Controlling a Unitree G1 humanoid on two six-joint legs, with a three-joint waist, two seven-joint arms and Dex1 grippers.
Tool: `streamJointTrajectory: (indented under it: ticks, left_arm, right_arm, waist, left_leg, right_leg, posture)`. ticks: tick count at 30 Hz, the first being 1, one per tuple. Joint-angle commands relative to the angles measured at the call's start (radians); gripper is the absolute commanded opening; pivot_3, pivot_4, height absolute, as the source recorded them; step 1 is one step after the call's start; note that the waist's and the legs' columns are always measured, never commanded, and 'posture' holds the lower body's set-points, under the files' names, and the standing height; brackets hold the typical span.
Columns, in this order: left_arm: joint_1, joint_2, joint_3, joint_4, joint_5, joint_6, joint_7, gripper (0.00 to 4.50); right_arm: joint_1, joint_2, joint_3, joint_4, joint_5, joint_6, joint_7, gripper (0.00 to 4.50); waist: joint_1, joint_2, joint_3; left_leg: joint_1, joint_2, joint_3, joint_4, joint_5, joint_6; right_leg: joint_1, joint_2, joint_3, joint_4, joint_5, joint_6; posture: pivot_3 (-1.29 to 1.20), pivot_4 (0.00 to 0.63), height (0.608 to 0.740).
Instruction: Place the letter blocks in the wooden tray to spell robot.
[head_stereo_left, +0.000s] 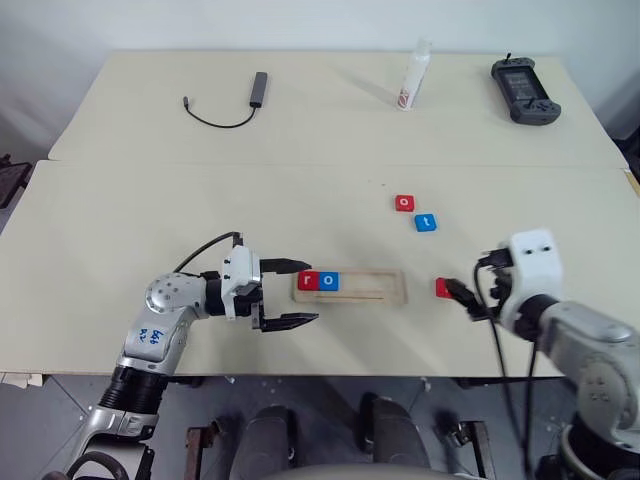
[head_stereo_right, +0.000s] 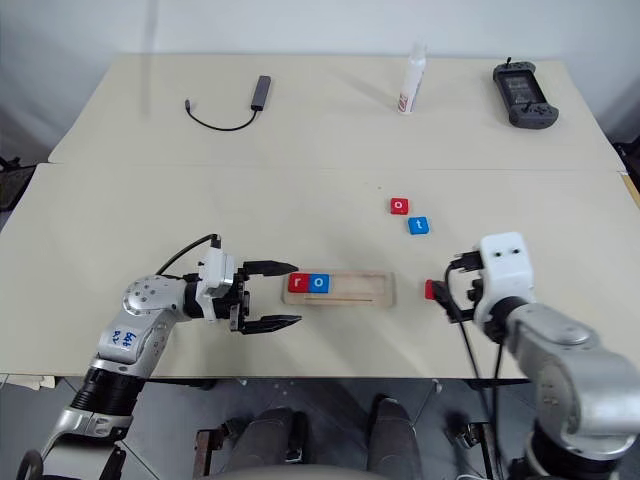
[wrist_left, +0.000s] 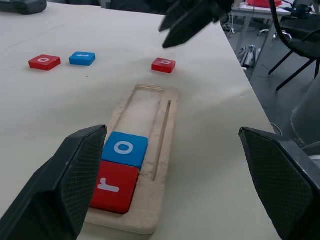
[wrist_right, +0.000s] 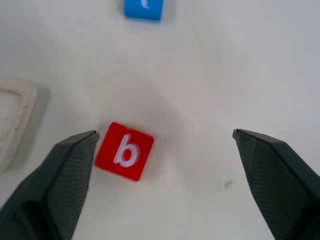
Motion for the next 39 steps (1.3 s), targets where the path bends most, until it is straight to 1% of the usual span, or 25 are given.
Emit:
streamJointTrajectory:
  ticks: [1,4,6,10,13,17,18,20,24,25,26,27,30,33,36,39]
  left_arm:
    - [0.021,0.015,0.029,-0.056,-0.007,-0.007,0.019,4.5]
    - [0.033,0.019,0.037,-0.072,-0.006,-0.013,0.03,4.5]
    - [0.043,0.024,0.042,-0.086,-0.008,-0.015,0.033,4.5]
    - [0.05,0.031,0.05,-0.105,-0.006,-0.014,0.039,4.5]
    - [0.063,0.04,0.06,-0.127,-0.006,-0.01,0.049,4.5]
    - [0.087,0.052,0.072,-0.165,-0.014,0.006,0.066,4.5]
    - [0.094,0.055,0.074,-0.175,-0.015,0.01,0.07,4.5]
    - [0.103,0.059,0.076,-0.186,-0.018,0.014,0.076,4.5]
    - [0.114,0.07,0.086,-0.193,-0.02,0.017,0.085,4.5]
    - [0.113,0.071,0.085,-0.192,-0.02,0.017,0.086,4.5]
    - [0.112,0.071,0.086,-0.19,-0.019,0.015,0.088,4.5]
    - [0.11,0.071,0.087,-0.188,-0.018,0.013,0.089,4.5]
    - [0.106,0.067,0.09,-0.179,-0.014,0.006,0.092,4.5]
    - [0.118,0.065,0.096,-0.173,-0.009,-0.01,0.096,4.5]
    - [0.131,0.063,0.097,-0.174,-0.007,-0.016,0.107,4.5]
    - [0.161,0.061,0.103,-0.184,-0.005,-0.02,0.124,4.5]
  right_arm:
    - [0.071,-0.19,0.015,0.123,0.026,-0.357,0.317,4.37]
    - [0.107,-0.307,0.097,0.31,-0.023,-0.685,0.536,4.37]
    - [0.08,-0.338,0.154,0.436,-0.039,-0.813,0.627,4.37]
    - [-0.014,-0.355,0.28,0.65,-0.11,-0.975,0.715,4.37]
    - [-0.081,-0.333,0.36,0.741,-0.159,-1.05,0.742,4.37]
    - [-0.131,-0.296,0.415,0.786,-0.176,-1.071,0.749,4.37]
    - [-0.134,-0.291,0.421,0.789,-0.175,-1.069,0.752,4.2]
    - [-0.137,-0.285,0.427,0.795,-0.177,-1.068,0.754,3.76]
    - [-0.135,-0.277,0.435,0.795,-0.179,-1.082,0.758,2.44]
    - [-0.136,-0.276,0.434,0.795,-0.179,-1.093,0.761,2.01]
    - [-0.141,-0.274,0.43,0.793,-0.178,-1.101,0.758,1.68]
    - [-0.148,-0.273,0.427,0.789,-0.178,-1.111,0.754,1.46]
    - [-0.188,-0.267,0.429,0.76,-0.17,-1.103,0.756,1.46]
    - [-0.259,-0.262,0.47,0.67,-0.129,-0.975,0.784,1.46]
    - [-0.328,-0.241,0.524,0.605,-0.112,-0.853,0.782,1.46]
    - [-0.408,-0.173,0.602,0.58,-0.136,-0.772,0.738,1.46]
  waist:
    - [-0.001,-0.001,0.0]
    - [-0.002,-0.002,0.001]
    - [-0.003,-0.003,0.001]
    - [-0.001,-0.003,0.001]
    - [-0.001,-0.003,0.001]
    - [0.001,-0.003,0.001]
    - [0.002,-0.003,0.001]
    - [0.003,-0.003,0.001]
    - [0.003,-0.003,0.001]
    - [0.003,-0.003,0.001]
    - [0.003,-0.003,0.001]
    - [0.003,-0.003,0.001]
    - [0.002,-0.003,0.001]
    - [0.0,-0.003,0.001]
    - [-0.001,-0.003,0.001]
    - [-0.002,-0.003,0.001]
  left_leg:
    - [0.0,0.0,0.0,-0.001,0.0,0.0]
    - [0.002,0.0,0.001,-0.002,0.0,0.0]
    - [0.003,0.0,0.003,-0.002,0.0,0.0]
    - [0.004,0.001,0.003,-0.002,0.0,-0.001]
    - [0.004,0.001,0.003,-0.001,0.0,-0.001]
    - [0.003,0.001,0.003,-0.001,0.001,-0.001]
    - [0.003,0.001,0.003,-0.001,0.001,-0.001]
    - [0.003,0.001,0.002,0.0,0.001,-0.001]
    - [0.003,0.001,0.002,0.001,0.001,-0.001]
    - [0.003,0.001,0.002,0.001,0.001,-0.001]
    - [0.003,0.001,0.002,0.001,0.001,-0.002]
    - [0.003,0.001,0.002,0.001,0.001,-0.002]
    - [0.003,0.001,0.002,0.001,0.001,-0.002]
    - [0.003,0.001,0.002,0.001,0.001,-0.002]
    - [0.003,0.002,0.002,0.001,0.0,-0.002]
    - [0.003,0.002,0.002,0.001,0.0,-0.002]
  right_leg:
    - [0.0,0.0,0.0,0.0,0.0,0.0]
    - [0.002,0.0,0.0,-0.001,0.0,0.0]
    - [0.002,0.0,0.001,-0.002,0.0,0.001]
    - [0.002,0.0,0.001,-0.001,0.0,0.001]
    - [0.002,0.0,0.001,-0.001,0.0,0.001]
    - [0.002,0.0,0.0,-0.001,0.0,0.001]
    - [0.002,0.0,0.0,-0.001,0.0,0.001]
    - [0.002,0.0,0.0,-0.001,0.0,0.001]
    - [0.003,0.0,0.0,-0.001,0.0,0.001]
    - [0.003,0.0,0.0,-0.001,0.0,0.001]
    - [0.003,0.0,0.0,-0.001,0.0,0.001]
    - [0.003,0.0,0.0,-0.001,0.0,0.001]
    - [0.003,0.0,0.0,0.0,0.0,0.001]
    - [0.002,0.0,0.0,0.0,0.0,0.001]
    - [0.002,0.0,0.0,0.0,0.0,0.001]
    - [0.002,0.0,0.0,0.0,0.0,0.001]
  posture:
    - [0.0,0.15,0.74]
    - [0.0,0.15,0.74]
    - [0.0,0.15,0.74]
    - [0.0,0.15,0.74]
    - [0.0,0.15,0.74]
    - [0.0,0.15,0.74]
    - [0.0,0.15,0.74]
    - [0.0,0.15,0.74]
    - [0.0,0.15,0.74]
    - [0.0,0.15,0.74]
    - [0.0,0.15,0.74]
    - [0.0,0.15,0.74]
    - [0.0,0.15,0.74]
    - [0.0,0.15,0.74]
    - [0.0,0.15,0.74]
    - [0.0,0.15,0.74]
